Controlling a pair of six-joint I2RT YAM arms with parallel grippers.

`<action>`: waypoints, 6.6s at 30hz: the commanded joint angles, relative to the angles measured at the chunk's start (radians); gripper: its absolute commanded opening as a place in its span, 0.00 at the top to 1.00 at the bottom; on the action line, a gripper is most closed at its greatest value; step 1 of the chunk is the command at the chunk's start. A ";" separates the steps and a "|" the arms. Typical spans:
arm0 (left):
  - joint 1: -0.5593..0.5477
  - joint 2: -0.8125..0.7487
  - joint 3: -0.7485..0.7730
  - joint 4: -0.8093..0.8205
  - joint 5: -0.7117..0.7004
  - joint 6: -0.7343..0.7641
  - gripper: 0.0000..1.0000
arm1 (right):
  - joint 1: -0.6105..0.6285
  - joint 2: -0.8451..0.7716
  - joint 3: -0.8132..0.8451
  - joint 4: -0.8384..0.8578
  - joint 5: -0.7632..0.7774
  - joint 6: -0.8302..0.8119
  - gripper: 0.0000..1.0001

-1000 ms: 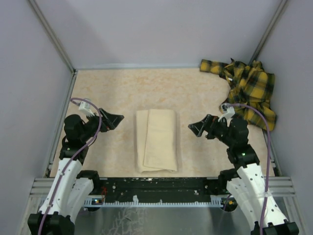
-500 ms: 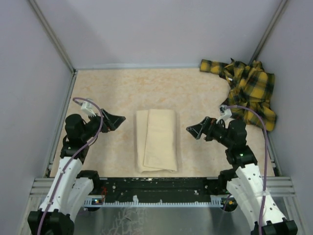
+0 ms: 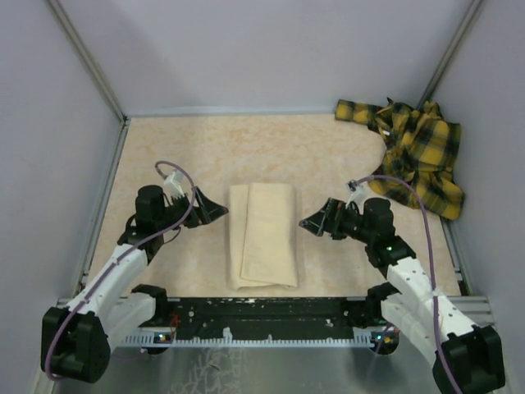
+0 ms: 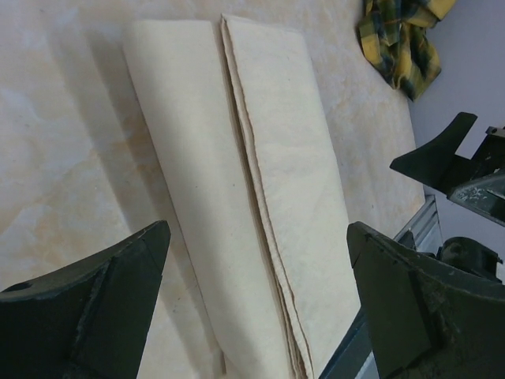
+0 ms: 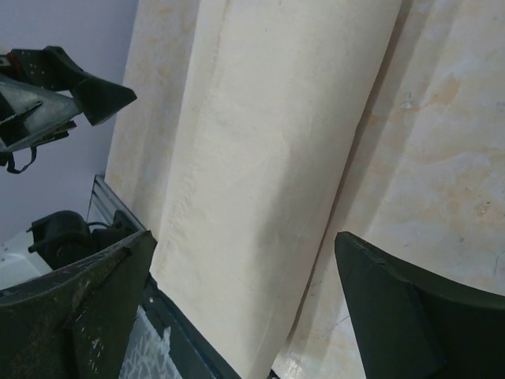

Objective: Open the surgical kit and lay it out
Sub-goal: Open the surgical kit at the center of the board.

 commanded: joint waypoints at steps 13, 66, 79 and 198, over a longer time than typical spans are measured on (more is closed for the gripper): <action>-0.254 0.171 -0.011 0.136 -0.184 -0.039 0.01 | 0.297 0.233 0.062 0.180 0.224 0.076 0.02; -0.131 0.580 0.241 0.230 -0.298 0.004 0.70 | 0.340 0.857 0.534 0.218 0.268 0.028 0.65; 0.002 0.905 0.547 0.266 -0.118 -0.005 0.77 | 0.240 1.193 0.928 0.150 0.154 -0.032 0.65; 0.110 0.026 0.466 -0.258 -0.082 0.053 0.01 | 0.367 0.775 0.762 -0.062 0.874 -0.006 1.00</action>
